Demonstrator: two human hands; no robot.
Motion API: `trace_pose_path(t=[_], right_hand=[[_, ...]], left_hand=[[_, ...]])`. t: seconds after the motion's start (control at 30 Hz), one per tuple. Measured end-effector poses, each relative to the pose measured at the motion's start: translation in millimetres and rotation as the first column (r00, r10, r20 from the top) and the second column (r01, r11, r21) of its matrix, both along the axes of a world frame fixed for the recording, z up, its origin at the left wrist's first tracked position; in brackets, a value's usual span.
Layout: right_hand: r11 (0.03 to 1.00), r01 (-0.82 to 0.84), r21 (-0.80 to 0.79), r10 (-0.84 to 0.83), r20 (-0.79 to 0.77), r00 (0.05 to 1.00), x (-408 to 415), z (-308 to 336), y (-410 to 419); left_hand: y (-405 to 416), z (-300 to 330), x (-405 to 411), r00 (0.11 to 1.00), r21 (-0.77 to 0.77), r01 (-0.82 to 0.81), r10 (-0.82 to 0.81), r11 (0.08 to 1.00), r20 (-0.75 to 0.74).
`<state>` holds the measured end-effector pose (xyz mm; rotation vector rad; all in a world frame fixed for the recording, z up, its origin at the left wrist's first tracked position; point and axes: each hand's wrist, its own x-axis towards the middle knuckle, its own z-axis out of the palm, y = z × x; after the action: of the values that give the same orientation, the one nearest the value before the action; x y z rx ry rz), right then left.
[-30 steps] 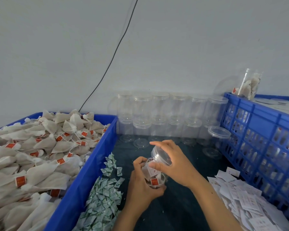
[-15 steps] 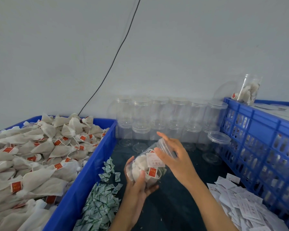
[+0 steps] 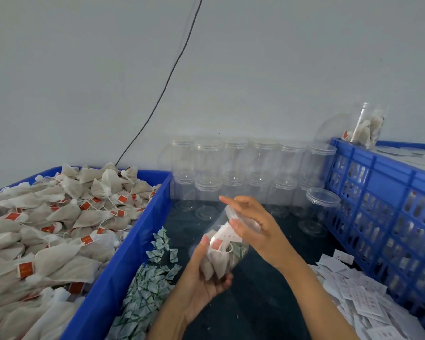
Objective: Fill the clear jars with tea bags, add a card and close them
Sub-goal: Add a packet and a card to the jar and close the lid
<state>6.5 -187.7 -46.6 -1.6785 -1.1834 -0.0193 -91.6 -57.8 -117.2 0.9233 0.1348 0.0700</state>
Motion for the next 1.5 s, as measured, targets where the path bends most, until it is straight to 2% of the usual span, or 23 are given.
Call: trace_pose_path(t=[0.1, 0.2, 0.33, 0.43, 0.5, 0.57, 0.63, 0.7, 0.73, 0.83, 0.87, 0.9, 1.0, 1.03, 1.1, 1.17, 1.23, 1.33, 1.4, 1.5], right_hand=[[0.989, 0.145, 0.017, -0.143, -0.089, 0.986, -3.3, 1.3, 7.2], [0.959, 0.262, -0.110, -0.275, -0.135, 0.952, -3.4, 1.8, 12.7], [0.970, 0.029, -0.241, -0.076, -0.189, 0.979, 1.9, 11.5, 8.8], [0.961, -0.146, -0.235, 0.109, -0.165, 0.980, 1.4, 16.4, -7.2], [0.969, -0.126, -0.213, 0.078, -0.220, 0.972, -2.2, 15.1, -14.1], [0.977, -0.030, -0.213, -0.026, -0.254, 0.967, -6.0, 10.7, -11.3], [0.948, 0.086, -0.306, -0.159, -0.224, 0.962, -4.6, 10.4, 0.2], [0.915, 0.119, -0.386, -0.221, -0.231, 0.948, -4.4, 16.1, 11.6], [0.915, 0.110, -0.387, -0.217, -0.242, 0.946, -4.1, 19.6, 13.6], [0.956, -0.101, -0.275, -0.004, -0.355, 0.935, -3.8, 21.9, -0.3], [0.957, -0.118, -0.265, 0.011, -0.373, 0.928, -6.9, 21.8, -5.6], [0.958, -0.074, -0.276, -0.033, -0.363, 0.931, -8.5, 19.1, -11.3], [0.893, 0.175, -0.415, -0.271, -0.186, 0.944, -6.4, 16.0, -7.3], [0.886, 0.191, -0.423, -0.286, -0.173, 0.942, -7.0, 17.6, -6.6], [0.921, 0.120, -0.371, -0.205, -0.199, 0.958, -11.7, 21.8, -8.5], [0.934, 0.087, -0.346, -0.140, -0.132, 0.981, -17.6, 25.9, -12.1], [0.898, 0.184, -0.401, -0.179, 0.050, 0.983, -21.0, 26.4, -12.5], [0.808, 0.348, -0.475, -0.229, 0.292, 0.929, -23.2, 24.2, -10.1], [0.786, 0.402, -0.469, -0.257, 0.344, 0.903, -23.3, 21.1, -7.1], [0.792, 0.415, -0.447, -0.298, 0.310, 0.903, -22.2, 16.3, -2.8]], left_hand=[[-6.4, -1.1, 2.7, 0.973, 0.049, -0.191, 0.182, 0.980, 0.139], [-10.4, 0.2, 2.8, 0.929, 0.095, -0.306, 0.275, 0.947, 0.246], [-4.2, 3.0, 0.0, 0.953, -0.077, -0.244, 0.254, 0.967, 0.165], [-2.4, 3.8, -1.7, 0.975, -0.111, -0.200, 0.208, 0.974, 0.071], [-2.4, 3.0, -0.6, 0.957, -0.078, -0.258, 0.266, 0.963, 0.115], [-1.1, 2.0, 0.8, 0.919, -0.031, -0.342, 0.341, 0.939, 0.198], [-1.4, 1.5, 1.4, 0.902, 0.021, -0.373, 0.358, 0.927, 0.242], [-2.8, 0.7, 0.8, 0.918, 0.019, -0.341, 0.329, 0.940, 0.221], [-3.6, 1.3, 0.0, 0.928, -0.006, -0.317, 0.311, 0.949, 0.203], [-3.7, 1.2, -0.5, 0.941, -0.070, -0.279, 0.287, 0.958, 0.180], [-4.0, 1.0, -0.4, 0.938, -0.063, -0.286, 0.293, 0.956, 0.184], [-4.8, 0.2, 0.4, 0.933, -0.037, -0.305, 0.307, 0.951, 0.186], [-7.8, -2.7, 2.0, 0.923, 0.074, -0.355, 0.337, 0.932, 0.184], [-8.4, -3.0, 2.0, 0.927, 0.077, -0.351, 0.334, 0.933, 0.172], [-8.5, -2.5, 1.3, 0.947, 0.035, -0.299, 0.292, 0.954, 0.131], [-7.1, -3.1, 0.9, 0.967, 0.006, -0.230, 0.228, 0.973, 0.110], [-5.9, -4.5, 1.7, 0.978, -0.006, -0.180, 0.179, 0.984, 0.109], [-5.1, -6.7, 2.8, 0.978, 0.002, -0.175, 0.174, 0.985, 0.115], [-5.0, -6.5, 2.2, 0.976, 0.018, -0.197, 0.194, 0.980, 0.101], [-5.8, -7.7, 1.3, 0.967, 0.056, -0.243, 0.237, 0.968, 0.090]])
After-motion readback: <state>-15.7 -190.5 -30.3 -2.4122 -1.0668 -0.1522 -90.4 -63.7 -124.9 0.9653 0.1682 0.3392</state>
